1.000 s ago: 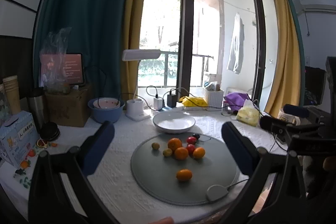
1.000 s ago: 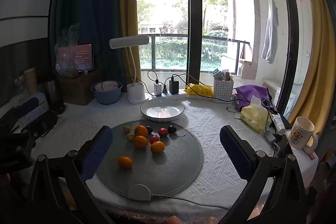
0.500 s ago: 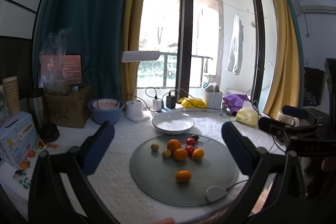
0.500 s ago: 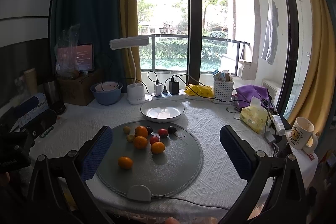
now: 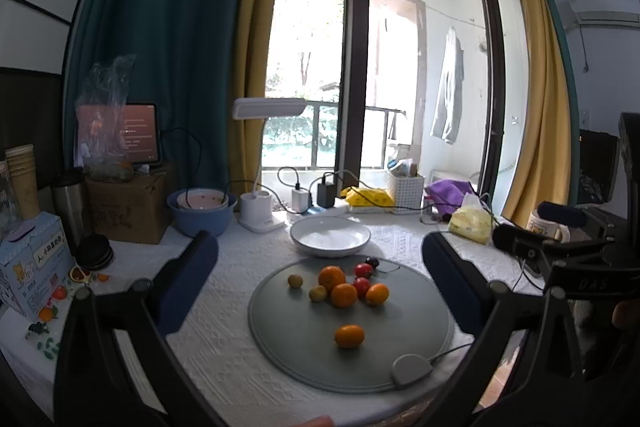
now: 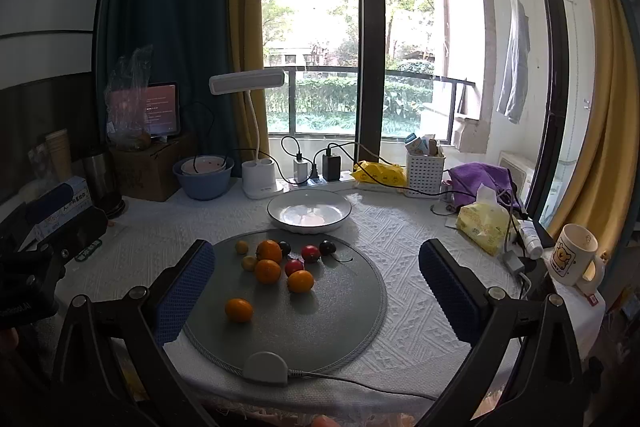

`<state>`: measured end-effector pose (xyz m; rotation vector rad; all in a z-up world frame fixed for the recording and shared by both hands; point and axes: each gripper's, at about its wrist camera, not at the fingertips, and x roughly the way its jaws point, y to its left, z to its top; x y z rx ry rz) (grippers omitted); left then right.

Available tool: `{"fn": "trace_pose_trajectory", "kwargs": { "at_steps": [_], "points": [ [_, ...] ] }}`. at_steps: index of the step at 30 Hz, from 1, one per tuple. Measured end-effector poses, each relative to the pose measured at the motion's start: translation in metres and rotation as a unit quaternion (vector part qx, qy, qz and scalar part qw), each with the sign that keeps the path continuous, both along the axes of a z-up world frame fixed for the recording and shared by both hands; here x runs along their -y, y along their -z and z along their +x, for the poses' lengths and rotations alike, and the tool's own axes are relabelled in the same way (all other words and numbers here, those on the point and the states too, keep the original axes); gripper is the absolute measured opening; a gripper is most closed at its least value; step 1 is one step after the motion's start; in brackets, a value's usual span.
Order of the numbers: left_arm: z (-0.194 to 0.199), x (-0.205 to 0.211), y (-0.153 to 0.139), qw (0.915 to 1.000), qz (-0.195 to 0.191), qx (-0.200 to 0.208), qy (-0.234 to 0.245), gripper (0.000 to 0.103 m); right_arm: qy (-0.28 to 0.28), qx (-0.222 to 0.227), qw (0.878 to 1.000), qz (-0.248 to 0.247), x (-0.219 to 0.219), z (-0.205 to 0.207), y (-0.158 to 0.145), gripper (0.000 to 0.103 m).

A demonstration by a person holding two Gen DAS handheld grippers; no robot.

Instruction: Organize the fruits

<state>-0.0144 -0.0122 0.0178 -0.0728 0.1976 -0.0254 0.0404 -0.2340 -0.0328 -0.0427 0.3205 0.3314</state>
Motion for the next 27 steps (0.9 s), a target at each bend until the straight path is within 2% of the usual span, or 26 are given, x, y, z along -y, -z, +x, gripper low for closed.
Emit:
{"fn": "trace_pose_trajectory", "kwargs": {
  "at_steps": [27],
  "points": [
    [-0.003, -0.0025, -0.0015, 1.0, -0.004, 0.002, -0.001, 0.102, 0.0, 0.002, 1.0, 0.0, 0.0006, -0.0007, -0.0002, 0.103]
  ]
}}
